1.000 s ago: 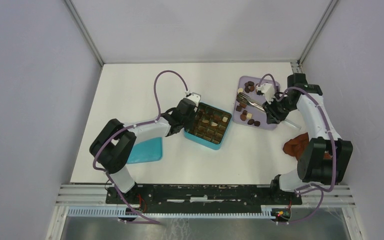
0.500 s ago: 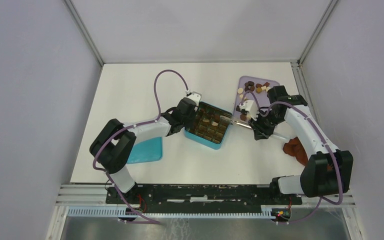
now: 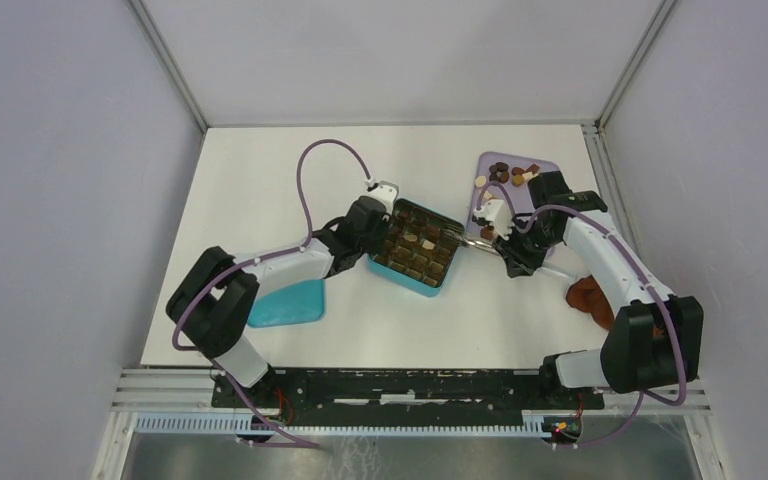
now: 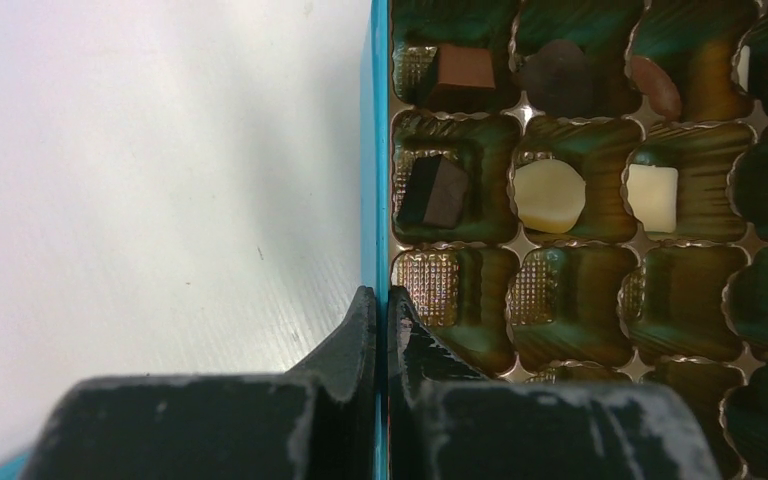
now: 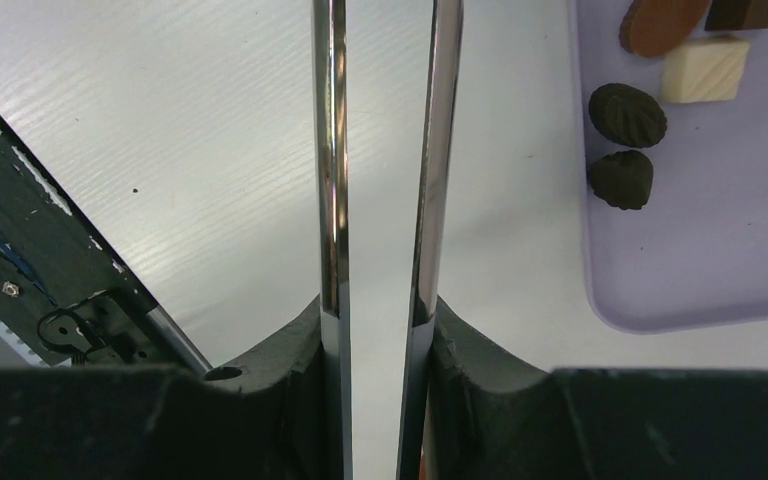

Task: Pack the chocolate
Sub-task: Place the fake chocolate in the packing box.

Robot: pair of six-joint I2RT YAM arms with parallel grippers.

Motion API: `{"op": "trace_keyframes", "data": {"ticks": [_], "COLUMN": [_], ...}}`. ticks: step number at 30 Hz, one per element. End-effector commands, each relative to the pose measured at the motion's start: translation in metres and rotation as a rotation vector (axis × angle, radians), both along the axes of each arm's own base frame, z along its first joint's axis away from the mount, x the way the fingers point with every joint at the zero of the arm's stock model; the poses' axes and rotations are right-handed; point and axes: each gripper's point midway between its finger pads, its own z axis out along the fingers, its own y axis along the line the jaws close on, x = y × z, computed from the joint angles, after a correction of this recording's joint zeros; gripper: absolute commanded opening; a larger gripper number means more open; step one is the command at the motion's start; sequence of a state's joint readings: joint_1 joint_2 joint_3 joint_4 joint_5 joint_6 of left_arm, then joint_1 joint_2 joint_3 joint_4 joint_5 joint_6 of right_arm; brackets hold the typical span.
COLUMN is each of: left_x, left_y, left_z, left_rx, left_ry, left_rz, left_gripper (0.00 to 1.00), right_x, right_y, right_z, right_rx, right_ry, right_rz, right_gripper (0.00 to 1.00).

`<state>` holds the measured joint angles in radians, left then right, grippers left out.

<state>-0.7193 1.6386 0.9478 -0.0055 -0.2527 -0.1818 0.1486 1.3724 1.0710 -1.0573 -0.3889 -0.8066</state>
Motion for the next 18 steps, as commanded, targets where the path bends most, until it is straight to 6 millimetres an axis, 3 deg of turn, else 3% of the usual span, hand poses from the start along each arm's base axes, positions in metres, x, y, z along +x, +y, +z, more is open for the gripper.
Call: {"op": "trace_keyframes", "data": {"ticks": [1,7,18], "left_x": [0.012,0.009,0.012], "left_y": [-0.004,0.005,-0.001], "left_z": [0.053,0.066,0.062], "left_rx": [-0.134,-0.146,-0.142], "left_ry": [-0.17,-0.235,-0.222], "left_rz": [0.03,0.032,0.016], "left_gripper": [0.02,0.02,0.02], "right_x": [0.018,0.011,0.005], "right_y": [0.015,0.018,0.008], "right_z": [0.041,0.041,0.003], "right_rx": [0.079,0.105,0.023], "right_ry": [-0.109,-0.1,-0.061], "right_rz": [0.007,0.016,0.007], "right_gripper": [0.0,0.0,0.0]}}
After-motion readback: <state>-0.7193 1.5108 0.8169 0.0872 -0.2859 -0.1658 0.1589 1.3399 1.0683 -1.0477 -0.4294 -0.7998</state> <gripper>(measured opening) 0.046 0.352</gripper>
